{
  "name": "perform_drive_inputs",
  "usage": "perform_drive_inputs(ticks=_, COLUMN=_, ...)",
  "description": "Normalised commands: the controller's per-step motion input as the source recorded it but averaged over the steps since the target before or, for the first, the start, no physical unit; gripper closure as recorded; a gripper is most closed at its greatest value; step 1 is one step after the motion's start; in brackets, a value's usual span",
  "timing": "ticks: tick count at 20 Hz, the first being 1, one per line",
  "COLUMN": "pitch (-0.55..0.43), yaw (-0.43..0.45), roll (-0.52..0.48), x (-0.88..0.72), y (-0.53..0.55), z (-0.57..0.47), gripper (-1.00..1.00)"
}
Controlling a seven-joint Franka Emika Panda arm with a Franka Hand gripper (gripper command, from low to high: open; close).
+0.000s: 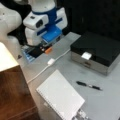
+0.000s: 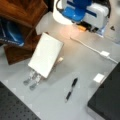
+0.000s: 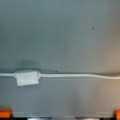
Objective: Open the box. Pick up the pen. Place the pen in the box. Pick up the book. Place the book on the shelf.
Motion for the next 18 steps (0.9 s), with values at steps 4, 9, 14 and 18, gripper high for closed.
perform_drive_inputs(ticks=4, pitch=-0.006, yaw=0.066, roll=-0.087, x=0.02, y=0.08, z=-0.07, gripper=-1.00)
perform_drive_inputs(ticks=9, pitch=-0.033, yaw=0.029, roll=0.011, x=0.07, y=0.20, z=-0.16, gripper=-1.00)
perform_drive_inputs(ticks=14, pitch=-0.076, yaw=-0.042, roll=0.022, x=0.12, y=0.30, z=-0.16, gripper=-1.00)
perform_drive_inputs(ticks=18, pitch=0.006, yaw=-0.062, roll=0.148, x=0.16, y=0.36, z=-0.10, gripper=-1.00)
